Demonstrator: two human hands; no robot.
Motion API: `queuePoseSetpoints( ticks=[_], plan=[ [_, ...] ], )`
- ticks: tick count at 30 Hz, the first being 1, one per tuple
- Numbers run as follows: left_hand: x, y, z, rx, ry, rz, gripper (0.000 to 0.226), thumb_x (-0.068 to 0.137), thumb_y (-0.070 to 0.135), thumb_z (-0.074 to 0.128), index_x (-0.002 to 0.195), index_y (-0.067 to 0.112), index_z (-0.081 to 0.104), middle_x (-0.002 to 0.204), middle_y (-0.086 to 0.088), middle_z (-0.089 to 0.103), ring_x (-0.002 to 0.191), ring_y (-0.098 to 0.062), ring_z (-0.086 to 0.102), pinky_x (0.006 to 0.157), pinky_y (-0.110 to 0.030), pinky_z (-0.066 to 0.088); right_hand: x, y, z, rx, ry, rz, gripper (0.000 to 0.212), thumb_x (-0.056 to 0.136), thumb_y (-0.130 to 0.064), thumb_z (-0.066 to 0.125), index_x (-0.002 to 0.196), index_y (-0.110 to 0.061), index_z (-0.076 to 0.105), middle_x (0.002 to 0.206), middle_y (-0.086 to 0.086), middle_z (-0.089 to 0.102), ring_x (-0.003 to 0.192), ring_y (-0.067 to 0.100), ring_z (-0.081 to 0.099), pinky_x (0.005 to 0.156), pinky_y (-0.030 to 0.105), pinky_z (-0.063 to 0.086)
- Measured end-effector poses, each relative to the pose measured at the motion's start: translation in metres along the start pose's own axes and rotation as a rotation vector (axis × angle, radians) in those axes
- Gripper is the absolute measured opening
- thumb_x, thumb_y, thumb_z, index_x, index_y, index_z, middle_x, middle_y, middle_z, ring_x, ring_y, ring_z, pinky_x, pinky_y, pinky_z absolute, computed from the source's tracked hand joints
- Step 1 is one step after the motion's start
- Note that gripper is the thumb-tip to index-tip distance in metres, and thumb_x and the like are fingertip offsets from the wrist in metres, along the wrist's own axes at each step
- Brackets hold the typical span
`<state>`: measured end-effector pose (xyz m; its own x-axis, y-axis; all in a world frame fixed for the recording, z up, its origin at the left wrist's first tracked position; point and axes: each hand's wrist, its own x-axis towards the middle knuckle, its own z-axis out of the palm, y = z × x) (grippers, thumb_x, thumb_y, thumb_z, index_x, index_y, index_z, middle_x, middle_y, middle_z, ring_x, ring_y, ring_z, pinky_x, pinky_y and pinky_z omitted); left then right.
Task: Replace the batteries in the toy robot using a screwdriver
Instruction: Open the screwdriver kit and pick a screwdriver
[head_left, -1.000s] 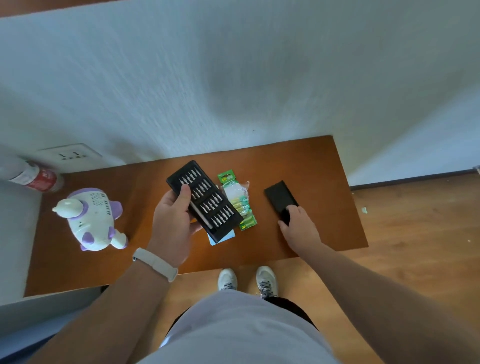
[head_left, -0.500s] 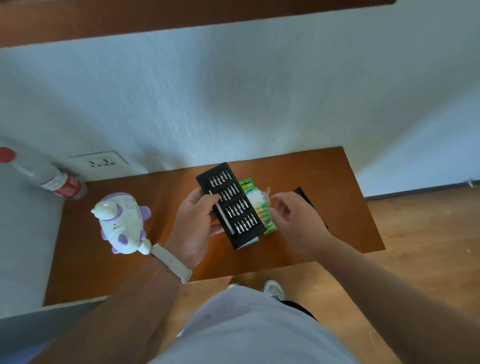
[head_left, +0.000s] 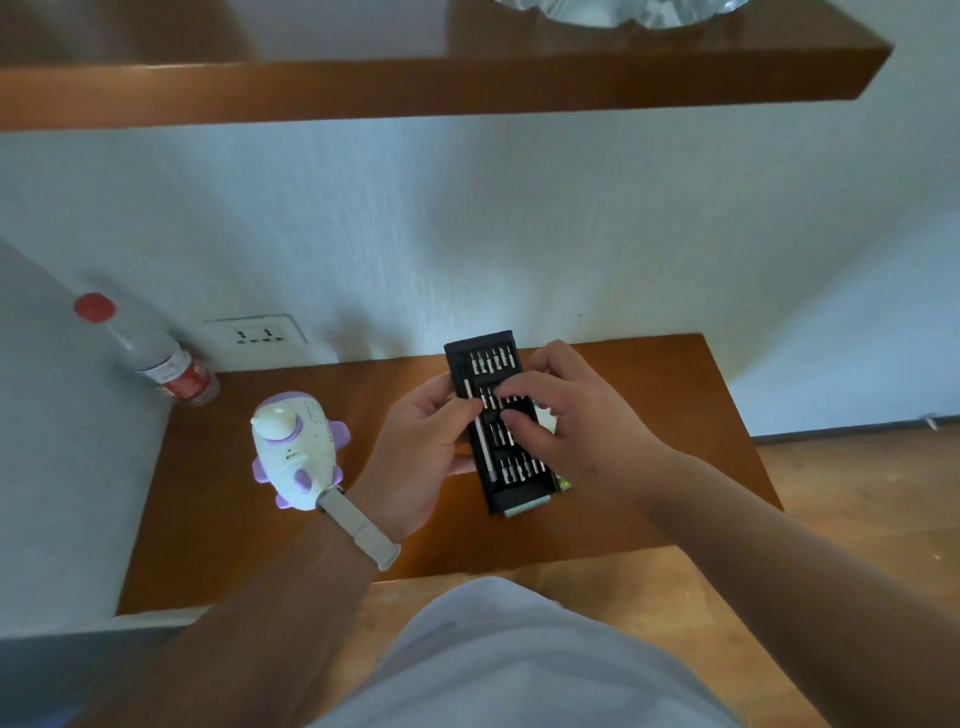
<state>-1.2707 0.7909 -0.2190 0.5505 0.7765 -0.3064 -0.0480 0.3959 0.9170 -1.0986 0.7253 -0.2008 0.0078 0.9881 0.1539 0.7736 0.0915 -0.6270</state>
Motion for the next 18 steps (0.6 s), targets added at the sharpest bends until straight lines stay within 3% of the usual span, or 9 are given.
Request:
queuePoseSetpoints(
  ticks=[2,4,7,12,18],
  plan=[
    [-0.002,0.002,-0.004,0.014,-0.006,0.012,0.029,0.103,0.015,0.052,0.120,0.028,0.071,0.111,-0.009,0.075,0.101,-0.027,0.074,0.074,-0.038,0.062,0.002,-0.005,0.001,-0.018,0.002,-0.007,0.026,0.092,-0.027,0.064,0.118,-0.021,0.067,0.108,-0.013,0.043,0.089,0.003,0.050,0.072,0.019,0.050],
    [-0.003,0.003,-0.006,0.017,-0.008,0.019,0.029,0.102,0.013,0.052,0.121,0.026,0.070,0.109,-0.010,0.076,0.100,-0.027,0.074,0.073,-0.038,0.062,0.002,-0.009,0.002,-0.028,0.011,-0.023,0.026,0.092,-0.024,0.066,0.118,-0.019,0.068,0.108,-0.011,0.044,0.086,0.002,0.048,0.069,0.015,0.044],
    [-0.005,0.002,-0.007,0.019,-0.002,0.027,0.030,0.101,0.011,0.052,0.122,0.025,0.070,0.107,-0.010,0.076,0.098,-0.027,0.074,0.073,-0.038,0.062,0.000,-0.013,0.004,-0.026,0.026,-0.034,0.024,0.092,-0.019,0.067,0.116,-0.016,0.069,0.107,-0.011,0.045,0.083,-0.007,0.047,0.069,0.011,0.039],
    [-0.009,-0.002,-0.008,0.019,0.000,0.036,0.033,0.101,0.009,0.052,0.121,0.028,0.071,0.106,-0.008,0.076,0.097,-0.026,0.074,0.072,-0.038,0.062,-0.005,-0.014,0.005,0.015,0.020,-0.033,0.025,0.092,-0.017,0.068,0.116,-0.018,0.070,0.105,-0.024,0.041,0.095,-0.020,0.045,0.070,0.005,0.036],
    [-0.010,-0.005,-0.008,0.025,-0.006,0.039,0.033,0.100,0.011,0.053,0.123,0.029,0.070,0.108,-0.007,0.076,0.099,-0.026,0.074,0.072,-0.038,0.062,-0.005,-0.015,0.005,0.030,0.032,-0.050,0.023,0.090,-0.014,0.070,0.113,-0.015,0.072,0.104,-0.022,0.044,0.095,-0.020,0.047,0.070,0.002,0.039]
  ],
)
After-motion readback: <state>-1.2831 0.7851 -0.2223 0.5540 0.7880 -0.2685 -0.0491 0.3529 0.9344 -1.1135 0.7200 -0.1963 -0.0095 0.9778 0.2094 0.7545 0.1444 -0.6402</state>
